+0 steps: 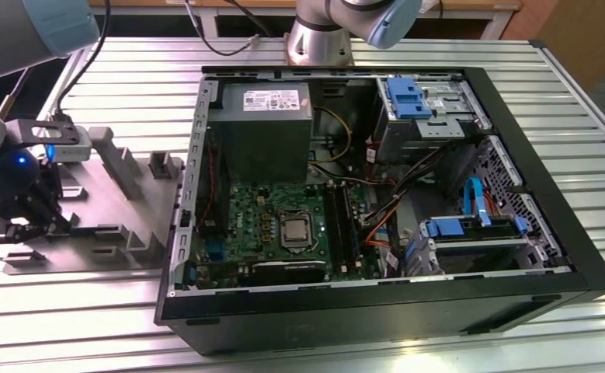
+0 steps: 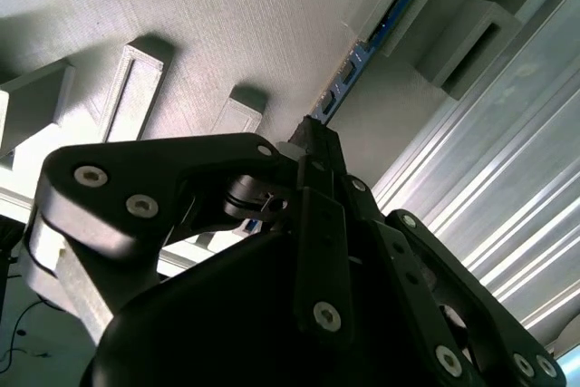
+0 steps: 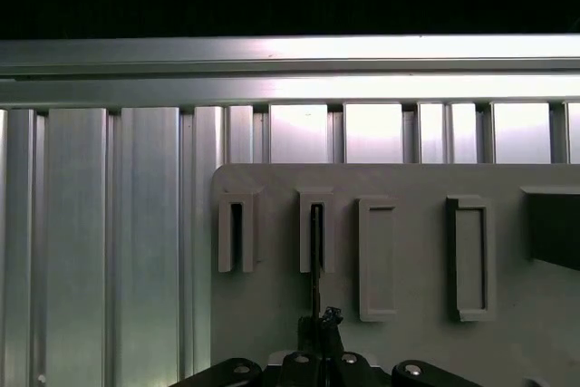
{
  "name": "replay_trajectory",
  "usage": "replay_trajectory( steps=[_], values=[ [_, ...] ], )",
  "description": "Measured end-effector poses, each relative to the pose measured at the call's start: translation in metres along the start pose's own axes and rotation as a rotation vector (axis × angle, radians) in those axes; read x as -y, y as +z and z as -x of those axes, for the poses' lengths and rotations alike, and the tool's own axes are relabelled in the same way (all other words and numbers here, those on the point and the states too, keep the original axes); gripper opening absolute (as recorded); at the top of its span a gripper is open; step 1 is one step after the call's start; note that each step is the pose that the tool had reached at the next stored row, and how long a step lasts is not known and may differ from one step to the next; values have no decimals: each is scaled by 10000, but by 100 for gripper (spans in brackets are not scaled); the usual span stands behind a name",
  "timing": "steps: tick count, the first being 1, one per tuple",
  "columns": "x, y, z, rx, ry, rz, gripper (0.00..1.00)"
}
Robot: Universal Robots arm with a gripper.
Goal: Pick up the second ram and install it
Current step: 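Pick up the second ram and move it above second insertion slot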
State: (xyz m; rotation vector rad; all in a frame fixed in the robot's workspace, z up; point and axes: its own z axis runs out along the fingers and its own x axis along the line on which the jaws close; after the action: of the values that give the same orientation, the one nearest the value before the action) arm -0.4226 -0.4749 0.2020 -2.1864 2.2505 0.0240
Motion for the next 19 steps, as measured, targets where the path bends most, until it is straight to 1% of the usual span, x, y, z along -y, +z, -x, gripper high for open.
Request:
replay_trajectory(
  steps=[7,10,16,19],
  values=[
    [0,-3,0,0,0,1,11],
    [-1,-30,0,-1,0,1,11],
    [-2,-145,2,-1,0,1,11],
    [-2,-216,3,0,1,1,11]
  ],
)
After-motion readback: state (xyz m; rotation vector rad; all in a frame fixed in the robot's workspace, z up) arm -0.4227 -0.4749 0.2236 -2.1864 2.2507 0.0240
